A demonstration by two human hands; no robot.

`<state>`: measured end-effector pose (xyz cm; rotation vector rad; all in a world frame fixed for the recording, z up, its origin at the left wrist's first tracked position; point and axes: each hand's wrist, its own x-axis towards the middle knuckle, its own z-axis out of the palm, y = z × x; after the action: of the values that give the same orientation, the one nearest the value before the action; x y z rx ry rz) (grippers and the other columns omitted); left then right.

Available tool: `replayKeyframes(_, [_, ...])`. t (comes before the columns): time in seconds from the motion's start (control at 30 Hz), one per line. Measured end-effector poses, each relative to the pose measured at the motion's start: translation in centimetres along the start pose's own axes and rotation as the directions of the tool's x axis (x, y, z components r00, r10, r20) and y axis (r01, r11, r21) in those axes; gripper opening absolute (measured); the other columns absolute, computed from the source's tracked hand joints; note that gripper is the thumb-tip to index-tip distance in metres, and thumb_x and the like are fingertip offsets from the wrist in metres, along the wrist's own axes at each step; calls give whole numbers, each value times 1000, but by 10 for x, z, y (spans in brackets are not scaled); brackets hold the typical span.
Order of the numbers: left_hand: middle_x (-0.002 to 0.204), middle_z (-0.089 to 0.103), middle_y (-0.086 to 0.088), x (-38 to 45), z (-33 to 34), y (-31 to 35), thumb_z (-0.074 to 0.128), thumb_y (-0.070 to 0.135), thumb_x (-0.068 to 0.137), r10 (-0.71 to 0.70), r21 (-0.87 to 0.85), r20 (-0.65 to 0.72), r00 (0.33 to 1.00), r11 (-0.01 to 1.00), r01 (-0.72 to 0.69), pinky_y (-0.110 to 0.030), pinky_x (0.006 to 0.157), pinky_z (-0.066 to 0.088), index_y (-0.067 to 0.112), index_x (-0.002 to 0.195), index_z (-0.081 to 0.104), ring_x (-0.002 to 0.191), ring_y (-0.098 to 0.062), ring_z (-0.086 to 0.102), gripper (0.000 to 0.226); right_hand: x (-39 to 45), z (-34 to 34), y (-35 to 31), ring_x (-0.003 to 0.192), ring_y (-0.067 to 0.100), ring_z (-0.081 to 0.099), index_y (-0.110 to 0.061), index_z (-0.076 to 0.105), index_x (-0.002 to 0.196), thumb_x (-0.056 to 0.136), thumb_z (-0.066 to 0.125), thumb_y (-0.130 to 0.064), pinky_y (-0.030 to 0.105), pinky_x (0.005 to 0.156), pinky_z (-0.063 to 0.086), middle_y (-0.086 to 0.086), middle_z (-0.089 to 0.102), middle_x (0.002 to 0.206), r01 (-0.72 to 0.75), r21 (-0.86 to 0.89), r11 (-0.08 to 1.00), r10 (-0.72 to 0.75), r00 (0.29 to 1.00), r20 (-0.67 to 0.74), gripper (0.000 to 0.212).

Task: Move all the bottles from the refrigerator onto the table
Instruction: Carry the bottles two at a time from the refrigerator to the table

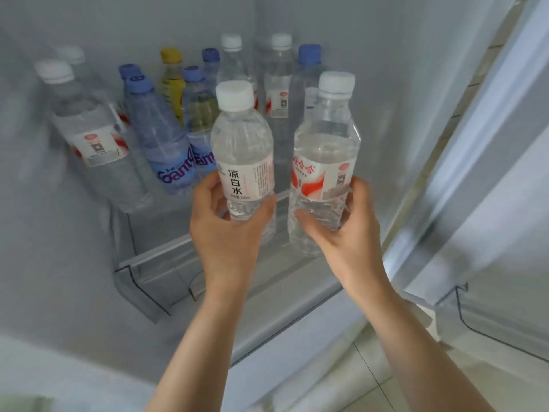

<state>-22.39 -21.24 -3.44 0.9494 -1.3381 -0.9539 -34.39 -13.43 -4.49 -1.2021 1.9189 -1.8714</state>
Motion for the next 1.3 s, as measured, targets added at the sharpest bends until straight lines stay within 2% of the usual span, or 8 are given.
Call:
replayKeyframes(0.07, [113,68,9,-22,-1,2,89,16,66,-15,31,49,999,999,13,-17,87,53,18,122,57,101,1,64,65,-19,-18,4,93,-3,66,-20,47,118,71,83,-21,12,77,49,-19,67,102,-38,21,999,38,999,-6,59])
replayKeyframes(0.2, [108,69,10,-81,-1,5,90,16,63,1,127,146,989,992,-20,-23,87,53,22,115,58,100,-2,65,61,-67,-65,17,91,-1,68,-17,49,120,71,82,-25,22,81,55,-16,69,103,-109,10,994,109,994,-14,60])
replayKeyframes(0.33, [103,66,20,-151,2,10,91,19,62,-35,169,226,973,986,-3,-10,78,47,27,113,56,96,7,63,62,-121,-120,26,99,7,68,-18,46,126,72,82,-29,31,86,56,-7,69,112,-184,17,983,184,983,15,66])
replayKeyframes(0.57, [101,67,15,-304,38,26,91,15,59,-143,193,476,868,980,55,-22,83,52,30,110,54,95,3,65,65,-240,-259,36,101,-3,63,-30,44,123,71,80,-36,20,88,53,-21,63,112,-349,-83,934,338,933,-121,64])
replayKeyframes(0.7, [102,68,13,-386,65,31,92,12,56,-178,203,634,753,977,60,-28,88,55,29,109,54,96,-1,66,67,-307,-328,46,97,-4,65,-27,45,121,69,83,-28,22,86,55,-19,64,108,-475,-73,877,439,853,-282,65])
replayKeyframes(0.83, [107,69,9,-446,93,37,93,17,54,-171,181,773,611,982,47,-27,86,57,22,114,55,98,-6,67,70,-353,-379,52,92,-13,63,-34,43,117,67,85,-28,8,78,51,-31,62,99,-565,-37,824,490,745,-452,65])
replayKeyframes(1.03, [97,66,24,-514,151,51,93,13,55,-166,150,922,349,986,73,-5,74,49,32,108,53,92,10,63,69,-398,-450,60,97,-1,66,-28,44,119,69,83,-35,21,84,54,-17,65,110,-654,51,755,516,545,-661,64])
replayKeyframes(1.3, [103,68,13,-572,249,48,91,10,58,-183,173,980,80,979,112,-13,76,54,29,111,55,91,1,67,67,-409,-527,87,94,3,66,-22,45,118,70,83,-28,36,86,56,-15,64,104,-705,183,685,507,280,-815,62])
